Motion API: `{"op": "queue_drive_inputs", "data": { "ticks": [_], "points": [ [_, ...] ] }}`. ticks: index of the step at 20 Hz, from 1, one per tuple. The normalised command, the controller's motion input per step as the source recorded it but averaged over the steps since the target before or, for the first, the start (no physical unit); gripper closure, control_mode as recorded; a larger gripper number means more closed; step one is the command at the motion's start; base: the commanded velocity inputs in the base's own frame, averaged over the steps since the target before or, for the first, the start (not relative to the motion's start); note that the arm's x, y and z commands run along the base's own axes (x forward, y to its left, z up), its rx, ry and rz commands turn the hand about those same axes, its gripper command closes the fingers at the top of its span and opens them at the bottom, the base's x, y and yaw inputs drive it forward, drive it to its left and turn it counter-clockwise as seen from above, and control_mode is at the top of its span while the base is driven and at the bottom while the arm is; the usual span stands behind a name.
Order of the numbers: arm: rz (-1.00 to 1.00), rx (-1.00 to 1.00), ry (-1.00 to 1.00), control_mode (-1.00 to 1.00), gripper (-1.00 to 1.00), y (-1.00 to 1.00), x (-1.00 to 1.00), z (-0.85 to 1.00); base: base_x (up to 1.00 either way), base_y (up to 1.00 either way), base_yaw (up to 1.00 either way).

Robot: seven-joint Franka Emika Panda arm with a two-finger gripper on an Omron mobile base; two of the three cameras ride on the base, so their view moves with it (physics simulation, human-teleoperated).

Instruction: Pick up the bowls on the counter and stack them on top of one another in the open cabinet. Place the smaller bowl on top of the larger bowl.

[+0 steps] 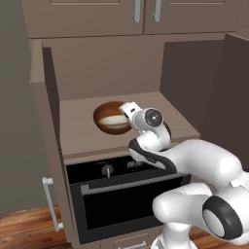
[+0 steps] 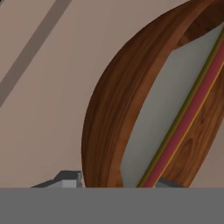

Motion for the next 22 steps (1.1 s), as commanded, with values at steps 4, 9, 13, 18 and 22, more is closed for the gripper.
{"op": "queue_drive_inputs", "data": {
  "ticks": [4,9,13,18,22],
  "points": [
    [0.0,0.0,0.0,-1.0,1.0,0.09,0.27,-0.25,0.0,0.0,0.0],
    [0.0,0.0,0.0,-1.0,1.0,0.02,0.12,-0.14,0.0,0.0,0.0],
    [0.0,0.0,0.0,-1.0,1.0,0.0,0.0,0.0,0.0,0.0,0.0],
    [0.0,0.0,0.0,-1.0,1.0,0.0,0.0,0.0,0.0,0.0,0.0],
    [0.0,0.0,0.0,-1.0,-1.0,0.0,0.0,0.0,0.0,0.0,0.0]
  ]
}}
